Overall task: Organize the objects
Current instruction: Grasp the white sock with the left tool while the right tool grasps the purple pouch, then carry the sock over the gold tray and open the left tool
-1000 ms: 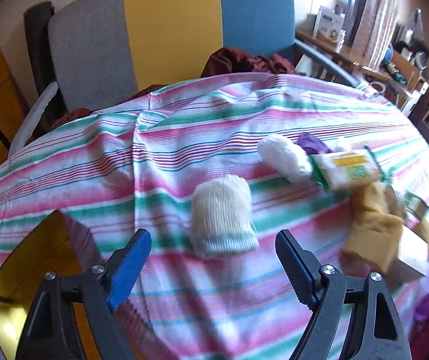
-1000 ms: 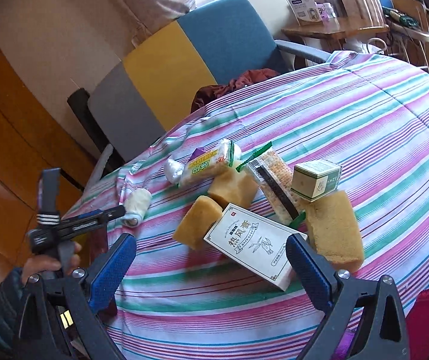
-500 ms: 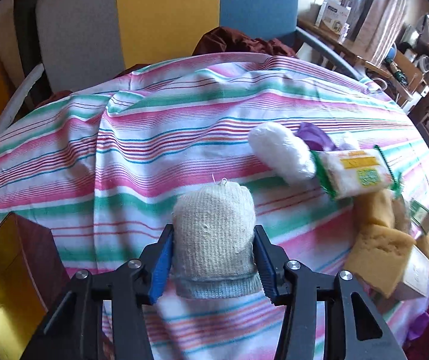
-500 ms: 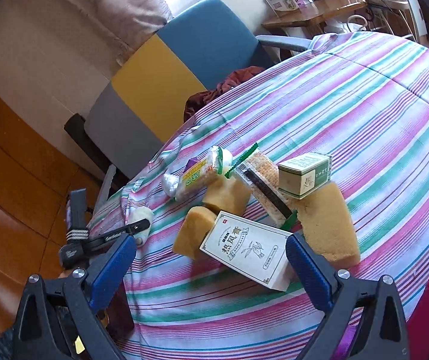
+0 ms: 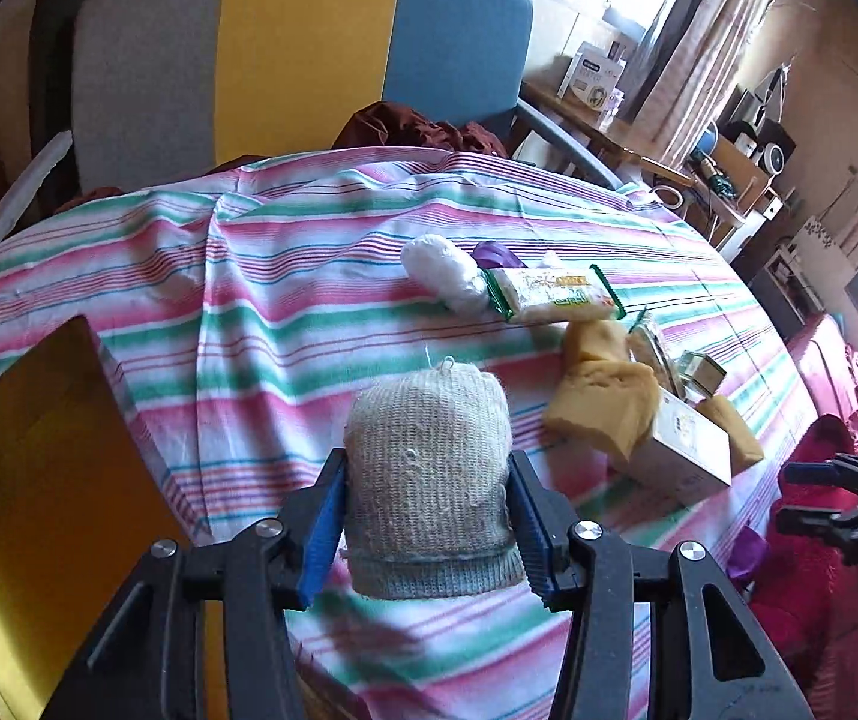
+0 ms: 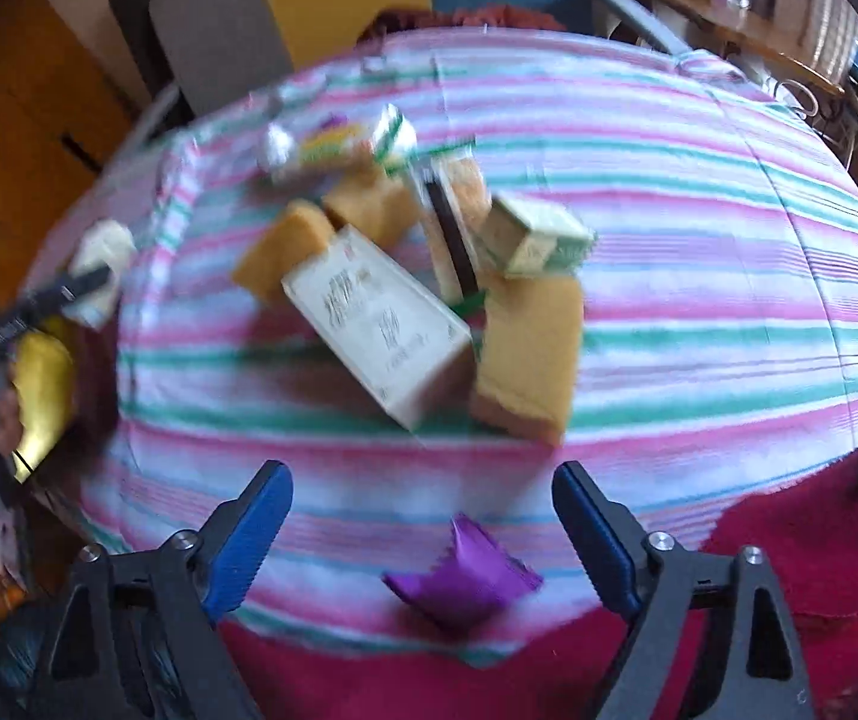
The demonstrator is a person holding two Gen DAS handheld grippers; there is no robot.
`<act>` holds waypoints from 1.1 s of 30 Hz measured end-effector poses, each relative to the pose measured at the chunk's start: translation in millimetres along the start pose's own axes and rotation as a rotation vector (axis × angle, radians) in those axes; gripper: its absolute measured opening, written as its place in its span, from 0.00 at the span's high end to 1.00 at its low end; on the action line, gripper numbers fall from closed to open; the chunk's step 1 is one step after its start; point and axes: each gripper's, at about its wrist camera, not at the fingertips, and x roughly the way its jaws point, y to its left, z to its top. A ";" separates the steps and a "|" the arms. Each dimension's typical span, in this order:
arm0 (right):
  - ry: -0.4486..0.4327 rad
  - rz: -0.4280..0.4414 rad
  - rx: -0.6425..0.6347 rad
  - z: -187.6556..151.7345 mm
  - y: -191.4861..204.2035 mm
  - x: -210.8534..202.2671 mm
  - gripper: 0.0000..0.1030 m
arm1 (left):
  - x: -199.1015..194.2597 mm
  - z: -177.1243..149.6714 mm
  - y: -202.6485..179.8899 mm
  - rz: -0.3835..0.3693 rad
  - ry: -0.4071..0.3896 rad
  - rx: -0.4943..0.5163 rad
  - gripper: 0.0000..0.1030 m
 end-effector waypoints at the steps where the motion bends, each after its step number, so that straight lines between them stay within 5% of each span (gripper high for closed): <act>1: 0.037 -0.018 -0.020 -1.8 2.6 6.0 0.16 | -2.6 -3.3 0.7 -0.004 -0.001 -0.002 0.50; 6: 0.210 -0.135 -0.155 -15.7 21.0 34.7 0.17 | -19.6 -21.9 11.1 -0.012 -0.008 -0.026 0.50; 14: 0.358 -0.271 -0.331 -29.3 33.4 64.1 0.19 | -46.6 -42.1 31.6 -0.012 -0.035 -0.077 0.50; 16: 0.379 -0.308 -0.357 -32.9 32.0 73.0 0.32 | -52.1 -46.1 36.7 -0.011 -0.045 -0.094 0.50; 18: 0.369 -0.320 -0.354 -32.9 28.6 74.1 0.43 | -57.2 -49.9 41.1 -0.006 -0.053 -0.106 0.50; 26: 0.231 -0.294 -0.276 -36.3 15.8 60.8 0.54 | -84.3 -72.2 82.8 0.051 -0.086 -0.196 0.50; 33: 0.151 -0.264 -0.218 -40.2 0.7 53.6 0.58 | -113.2 -81.5 184.6 0.261 -0.115 -0.340 0.50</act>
